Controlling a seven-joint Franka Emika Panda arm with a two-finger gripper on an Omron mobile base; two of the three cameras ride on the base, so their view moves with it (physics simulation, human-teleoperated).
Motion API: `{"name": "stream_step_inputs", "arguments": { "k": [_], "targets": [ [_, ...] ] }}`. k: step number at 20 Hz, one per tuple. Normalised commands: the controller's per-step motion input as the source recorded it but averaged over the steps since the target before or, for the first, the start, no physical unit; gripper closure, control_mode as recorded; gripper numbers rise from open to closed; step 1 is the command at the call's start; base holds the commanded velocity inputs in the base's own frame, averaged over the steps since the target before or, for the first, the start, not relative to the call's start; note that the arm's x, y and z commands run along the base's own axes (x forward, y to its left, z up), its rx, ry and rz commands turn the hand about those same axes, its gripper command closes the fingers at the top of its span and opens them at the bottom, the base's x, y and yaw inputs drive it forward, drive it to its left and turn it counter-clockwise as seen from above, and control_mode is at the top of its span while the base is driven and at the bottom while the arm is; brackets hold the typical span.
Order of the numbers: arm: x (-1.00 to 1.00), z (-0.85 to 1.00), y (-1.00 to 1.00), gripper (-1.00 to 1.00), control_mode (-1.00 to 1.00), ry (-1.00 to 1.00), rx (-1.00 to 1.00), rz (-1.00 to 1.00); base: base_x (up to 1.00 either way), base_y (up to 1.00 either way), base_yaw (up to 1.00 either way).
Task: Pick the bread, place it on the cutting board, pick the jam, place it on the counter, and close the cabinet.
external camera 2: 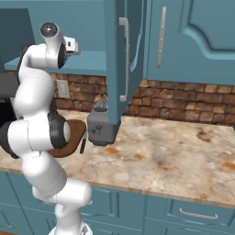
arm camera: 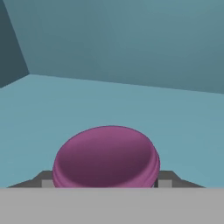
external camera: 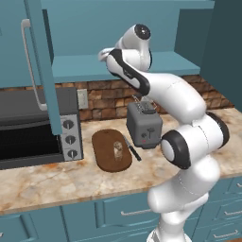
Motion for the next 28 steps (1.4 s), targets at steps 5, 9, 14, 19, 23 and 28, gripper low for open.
{"name": "stream_step_inputs", "arguments": {
  "k": [5, 9, 14, 19, 23, 28],
  "targets": [
    [-0.36, 0.00, -0.04, 1.00, -1.00, -0.02, 0.00, 0.00, 0.00, 0.00, 0.00],
    [-0.40, 0.00, -0.18, 1.00, -1.00, -0.02, 0.00, 0.00, 0.00, 0.00, 0.00],
    [-0.39, 0.00, -0.34, 1.00, -1.00, 0.00, 0.01, 0.00, 0.00, 0.00, 0.00],
    [-0.34, 0.00, -0.27, 1.00, -1.00, 0.00, 0.00, 0.00, 0.00, 0.00, 0.00],
    [-0.34, 0.00, -0.23, 1.00, -1.00, 0.00, 0.00, 0.00, 0.00, 0.00, 0.00],
    [-0.38, 0.00, -0.22, 1.00, -1.00, 0.00, 0.00, 0.00, 0.00, 0.00, 0.00]
  ]
}}
